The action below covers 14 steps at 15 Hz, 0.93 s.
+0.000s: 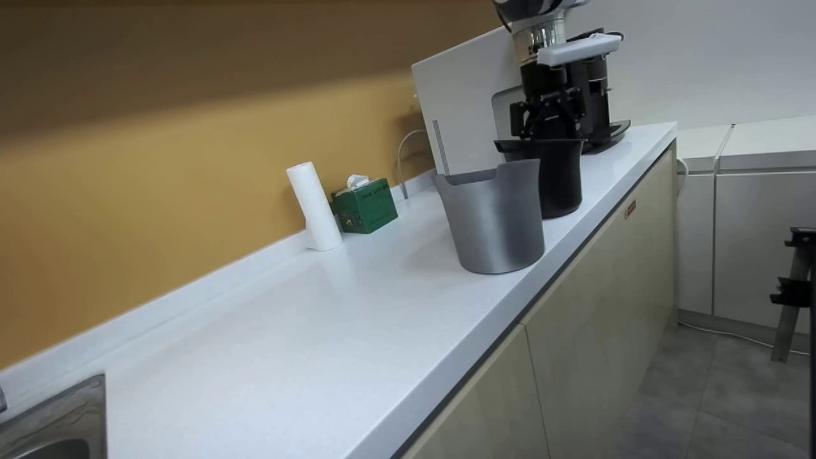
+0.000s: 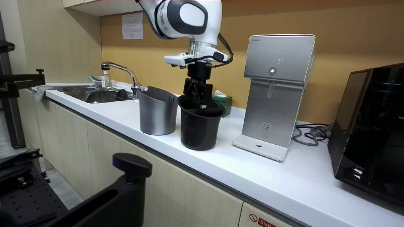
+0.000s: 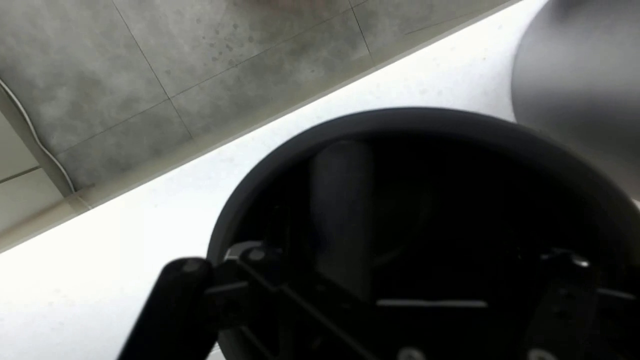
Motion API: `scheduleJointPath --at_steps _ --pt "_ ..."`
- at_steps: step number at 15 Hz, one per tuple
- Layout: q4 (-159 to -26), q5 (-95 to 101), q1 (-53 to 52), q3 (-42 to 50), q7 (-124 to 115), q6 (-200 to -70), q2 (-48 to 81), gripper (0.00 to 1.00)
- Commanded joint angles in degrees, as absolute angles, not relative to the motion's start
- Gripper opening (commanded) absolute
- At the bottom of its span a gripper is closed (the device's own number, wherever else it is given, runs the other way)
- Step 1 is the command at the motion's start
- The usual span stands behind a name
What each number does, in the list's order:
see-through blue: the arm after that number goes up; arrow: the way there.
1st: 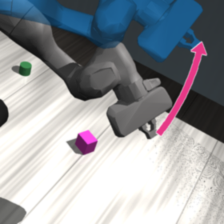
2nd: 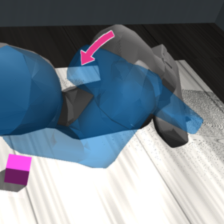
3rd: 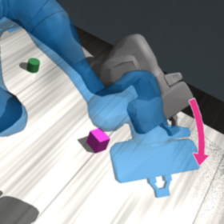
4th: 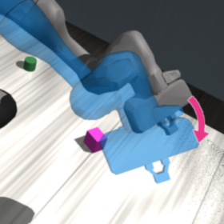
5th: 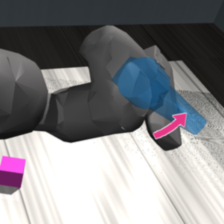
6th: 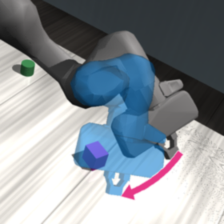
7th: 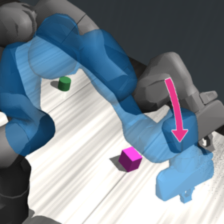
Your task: Put the black bin in the grey bin
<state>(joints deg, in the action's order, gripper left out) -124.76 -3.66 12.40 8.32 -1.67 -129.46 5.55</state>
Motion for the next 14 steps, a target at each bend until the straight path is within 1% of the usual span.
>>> scheduleJointPath --at_steps 1,5,6,7,8,11,14 --pt "-123.21 -6.06 12.12 8.93 0.87 -129.35 7.2 1.0" --pt "-123.11 -8.48 12.26 8.87 3.08 -130.05 8.19 1.0" --pt "-123.06 -8.81 12.23 8.91 3.24 -130.72 8.38 0.75" --pt "-123.0 -9.19 12.27 8.91 3.79 -131.18 8.51 0.74" --pt "-123.09 -9.11 12.22 8.98 3.75 -132.1 8.59 0.68" --pt "-123.06 -8.97 12.29 9.07 3.85 -133.65 9.02 0.45" --pt "-122.97 -9.04 12.44 9.22 3.71 -134.87 9.26 0.25"
